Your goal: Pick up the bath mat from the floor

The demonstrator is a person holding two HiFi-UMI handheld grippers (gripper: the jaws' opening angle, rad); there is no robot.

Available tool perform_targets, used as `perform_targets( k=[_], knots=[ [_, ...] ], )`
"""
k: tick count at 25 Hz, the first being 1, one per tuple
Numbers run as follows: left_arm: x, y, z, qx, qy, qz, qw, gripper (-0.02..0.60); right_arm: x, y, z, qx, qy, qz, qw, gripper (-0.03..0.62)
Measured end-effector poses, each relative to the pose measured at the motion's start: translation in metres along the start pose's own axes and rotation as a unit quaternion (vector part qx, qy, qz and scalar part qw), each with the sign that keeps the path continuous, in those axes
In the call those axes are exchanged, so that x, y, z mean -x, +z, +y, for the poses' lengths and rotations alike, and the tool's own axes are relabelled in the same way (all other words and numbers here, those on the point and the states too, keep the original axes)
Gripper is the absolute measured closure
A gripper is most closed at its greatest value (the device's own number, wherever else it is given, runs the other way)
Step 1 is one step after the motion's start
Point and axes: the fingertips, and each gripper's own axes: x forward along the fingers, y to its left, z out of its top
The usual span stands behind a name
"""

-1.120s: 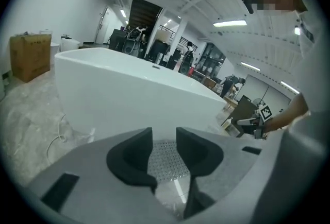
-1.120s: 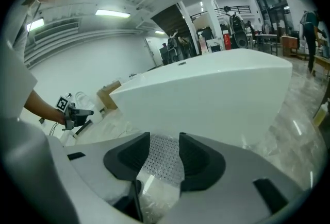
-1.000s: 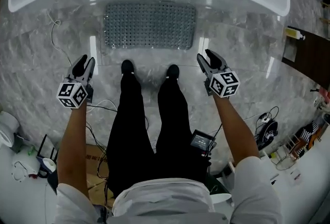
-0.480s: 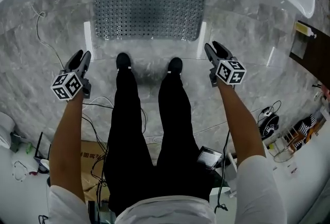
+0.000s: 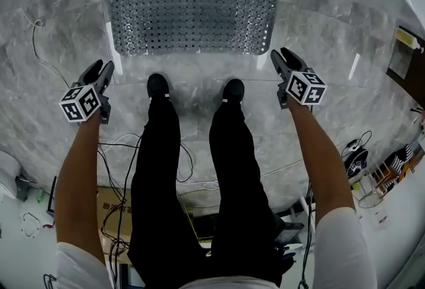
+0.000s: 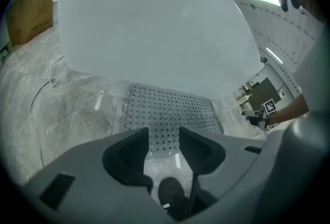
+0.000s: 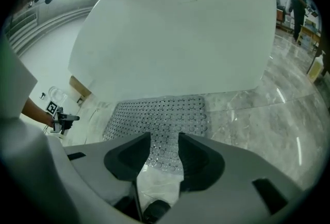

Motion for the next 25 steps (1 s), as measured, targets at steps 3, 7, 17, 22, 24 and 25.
perform_targets(
  k=[3, 7, 17, 22, 24, 25],
  knots=[
    [-0.033, -0.02, 0.018, -0.004, 0.003, 0.032, 0.9995, 0.383, -0.026, -0.01, -0.015, -0.008, -0.009, -0.001, 1.0, 0.407],
    [-0.064, -0.03, 0.044, -0.009, 0.007, 0.049, 0.9987, 0.379, -0.06, -0.024, -0.033, -0.011, -0.014, 0.002, 1.0, 0.407],
    [-0.129, -0.033, 0.1, -0.021, 0.022, 0.05, 0.9983, 0.372, -0.12, -0.05, -0.09, 0.023, -0.041, 0.01, 0.999, 0.405],
    [-0.159, -0.046, 0.11, -0.005, 0.027, 0.051, 0.9983, 0.352, -0.135, -0.051, -0.127, 0.018, -0.069, 0.001, 0.997, 0.404],
    [-0.165, -0.055, 0.116, -0.003, 0.03, 0.057, 0.9979, 0.35, -0.142, -0.055, -0.132, 0.008, -0.07, 0.0, 0.998, 0.403],
    [-0.168, -0.058, 0.12, -0.003, 0.035, 0.059, 0.9976, 0.343, -0.145, -0.058, -0.133, 0.009, -0.069, 0.003, 0.998, 0.402]
  ],
)
